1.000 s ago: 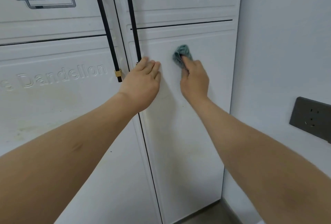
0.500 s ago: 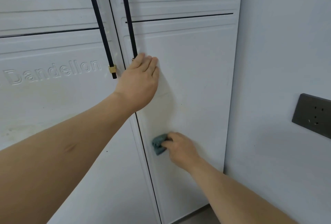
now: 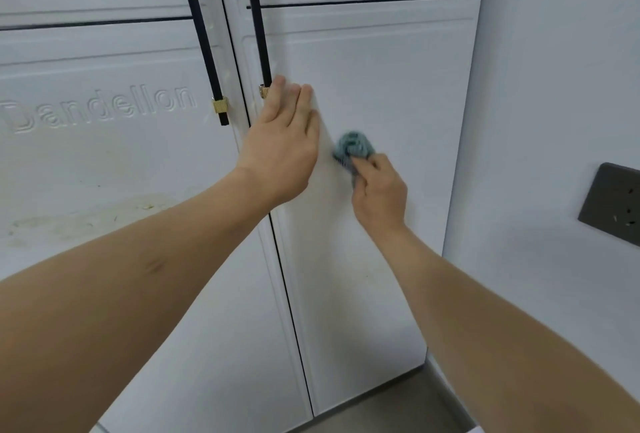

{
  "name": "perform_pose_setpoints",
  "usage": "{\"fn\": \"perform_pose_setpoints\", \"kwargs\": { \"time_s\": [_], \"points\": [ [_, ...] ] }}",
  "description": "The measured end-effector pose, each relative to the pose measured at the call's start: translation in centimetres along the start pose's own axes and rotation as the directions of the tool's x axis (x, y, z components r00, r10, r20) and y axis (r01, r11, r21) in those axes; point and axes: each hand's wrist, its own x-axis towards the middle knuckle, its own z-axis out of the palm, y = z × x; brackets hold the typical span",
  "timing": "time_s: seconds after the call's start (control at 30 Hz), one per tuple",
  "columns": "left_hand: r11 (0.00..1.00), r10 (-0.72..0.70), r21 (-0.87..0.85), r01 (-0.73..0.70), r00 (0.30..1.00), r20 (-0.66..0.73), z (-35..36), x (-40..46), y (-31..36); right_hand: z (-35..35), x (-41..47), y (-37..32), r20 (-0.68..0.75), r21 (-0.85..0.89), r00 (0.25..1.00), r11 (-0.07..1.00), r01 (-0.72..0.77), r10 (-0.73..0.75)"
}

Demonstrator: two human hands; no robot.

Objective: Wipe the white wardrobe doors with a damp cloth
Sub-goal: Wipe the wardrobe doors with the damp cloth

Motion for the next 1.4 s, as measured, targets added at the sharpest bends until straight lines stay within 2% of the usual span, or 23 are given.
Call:
{"fn": "perform_pose_setpoints", "kwargs": {
  "time_s": [0.13,0.2,0.27,0.33,0.4,0.47,0.5,0.57,0.7,0.77,0.83,0.93,1.0,1.07,1.13,1.2,1.27,1.33,1.4],
  "points": [
    [0.973,0.099,-0.192,-0.129,0.982,-0.159,1.7,-0.6,2.3,1.8,-7.9,1.5,0.136,0.020,0.989,0.999,0.051,-0.053],
    [0.970,0.083,-0.219,-0.104,0.991,-0.100,2.4,-1.2,3.4,2.2,-11.5,3.1,0.281,0.028,0.954,0.995,0.096,-0.100],
    [0.980,0.071,-0.191,-0.062,0.997,0.042,2.7,-1.7,3.9,2.1,-13.5,4.5,0.428,0.067,0.896,0.993,0.101,-0.120],
    [0.989,0.078,-0.135,-0.064,0.991,0.105,2.9,-1.8,4.1,1.0,-13.6,5.3,0.485,0.097,0.870,0.994,0.044,-0.086],
    [0.991,0.075,-0.117,-0.059,0.988,0.133,2.7,-1.6,4.4,-0.7,-11.7,5.2,0.405,0.108,0.913,0.989,-0.099,0.047],
    [0.994,0.064,-0.092,-0.051,0.987,0.145,2.6,-1.5,4.7,-2.7,-7.5,4.9,0.174,0.131,0.945,0.944,-0.301,0.277],
    [0.995,0.059,-0.089,-0.048,0.989,0.134,2.7,-1.5,4.7,-3.5,-5.0,4.9,0.050,0.147,0.929,0.917,-0.371,0.368],
    [0.994,0.057,-0.104,-0.046,0.992,0.111,2.9,-1.5,4.7,-4.8,-0.3,5.1,-0.082,0.154,0.906,0.903,-0.401,0.416],
    [0.986,0.063,-0.159,-0.045,0.992,0.109,2.7,-1.6,4.5,-2.9,2.1,4.3,-0.015,0.094,0.930,0.927,-0.363,0.366],
    [0.981,0.063,-0.188,-0.042,0.992,0.111,2.4,-1.6,4.3,-0.8,-0.6,3.2,-0.010,0.079,0.932,0.929,-0.361,0.362],
    [0.976,0.062,-0.214,-0.035,0.991,0.120,2.3,-1.5,4.3,1.2,-5.1,1.5,0.026,0.073,0.959,0.957,-0.282,0.281],
    [0.978,0.048,-0.207,-0.023,0.992,0.118,2.5,-1.5,4.5,4.0,-12.1,-0.5,0.178,0.121,0.982,0.989,-0.087,0.064],
    [0.969,0.039,-0.245,-0.023,0.997,0.062,2.9,-1.7,5.0,5.0,-15.3,-1.0,0.314,0.155,0.949,0.988,-0.005,-0.045],
    [0.955,0.034,-0.296,-0.032,0.999,0.002,3.5,-2.2,5.9,4.7,-16.6,-1.0,0.408,0.177,0.909,0.984,0.011,-0.084],
    [0.952,0.025,-0.306,-0.018,0.999,0.020,4.0,-2.9,6.9,3.0,-15.6,-0.5,0.386,0.215,0.923,0.972,-0.094,0.004],
    [0.953,0.011,-0.304,0.013,0.997,0.078,4.3,-3.4,7.9,0.7,-12.8,1.1,0.254,0.223,0.944,0.937,-0.270,0.212],
    [0.959,-0.002,-0.283,0.029,0.995,0.096,4.5,-3.4,8.3,-1.8,-8.7,4.2,0.064,0.173,0.913,0.897,-0.408,0.403],
    [0.967,0.002,-0.252,0.025,0.994,0.106,4.6,-3.2,8.6,-3.5,-5.2,8.0,-0.089,0.100,0.862,0.866,-0.490,0.498],
    [0.971,0.001,-0.236,0.026,0.994,0.110,4.8,-3.0,8.7,-3.9,-3.4,11.3,-0.094,0.038,0.832,0.837,-0.545,0.546]
  ]
}}
